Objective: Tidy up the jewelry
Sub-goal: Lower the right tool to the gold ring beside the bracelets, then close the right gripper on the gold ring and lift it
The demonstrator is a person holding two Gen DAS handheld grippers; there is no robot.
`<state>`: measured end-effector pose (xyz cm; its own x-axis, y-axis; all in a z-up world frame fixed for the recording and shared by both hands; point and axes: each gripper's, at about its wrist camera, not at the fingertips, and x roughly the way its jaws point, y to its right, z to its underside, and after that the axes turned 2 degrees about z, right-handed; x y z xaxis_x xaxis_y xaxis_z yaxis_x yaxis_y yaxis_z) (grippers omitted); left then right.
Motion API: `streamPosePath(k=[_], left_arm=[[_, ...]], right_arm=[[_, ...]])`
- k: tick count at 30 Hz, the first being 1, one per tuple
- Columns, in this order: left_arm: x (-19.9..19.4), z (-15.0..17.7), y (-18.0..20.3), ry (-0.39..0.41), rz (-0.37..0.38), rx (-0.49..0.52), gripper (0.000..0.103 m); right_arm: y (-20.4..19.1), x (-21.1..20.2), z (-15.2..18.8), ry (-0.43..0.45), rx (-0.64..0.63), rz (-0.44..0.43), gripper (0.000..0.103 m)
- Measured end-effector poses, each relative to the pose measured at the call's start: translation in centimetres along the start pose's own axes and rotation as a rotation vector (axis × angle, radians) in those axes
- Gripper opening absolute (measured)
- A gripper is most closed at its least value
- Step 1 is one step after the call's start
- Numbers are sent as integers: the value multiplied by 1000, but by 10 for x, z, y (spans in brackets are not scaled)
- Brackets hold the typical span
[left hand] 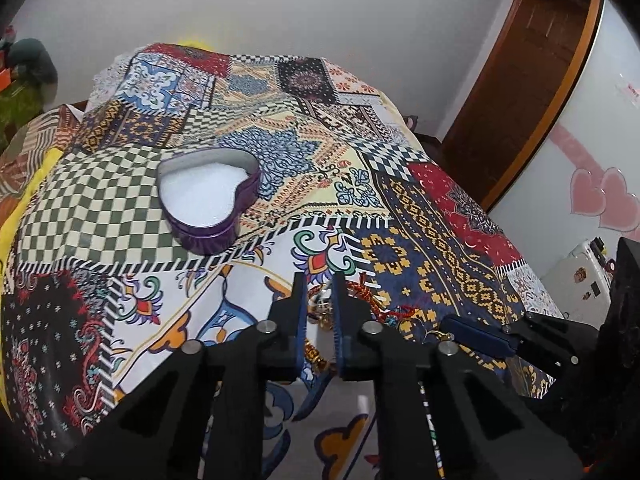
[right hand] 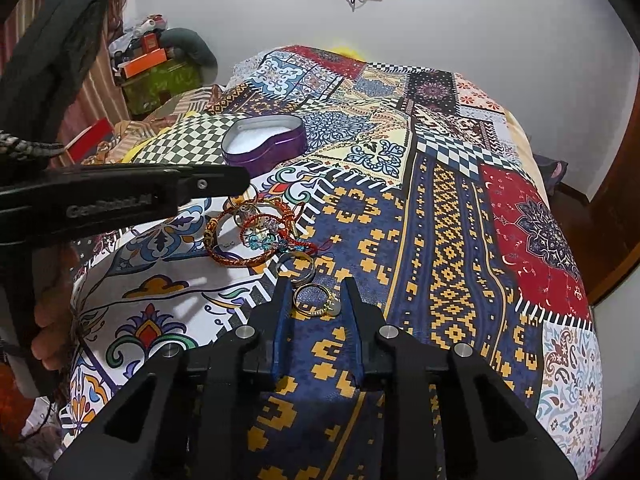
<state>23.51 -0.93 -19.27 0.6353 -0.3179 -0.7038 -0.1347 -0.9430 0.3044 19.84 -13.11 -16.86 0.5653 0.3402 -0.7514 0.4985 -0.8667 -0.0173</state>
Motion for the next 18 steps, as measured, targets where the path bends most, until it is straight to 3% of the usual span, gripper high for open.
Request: streamPosePath(k=[3,18], left_arm=[[4,1,-3,-14,23,-13,2],[-42,-3,-1,90,3,-20,1]], right_arm=[[0,-1,0,2,5,-2,22],[-1,-23,-6,44,30,8,22]])
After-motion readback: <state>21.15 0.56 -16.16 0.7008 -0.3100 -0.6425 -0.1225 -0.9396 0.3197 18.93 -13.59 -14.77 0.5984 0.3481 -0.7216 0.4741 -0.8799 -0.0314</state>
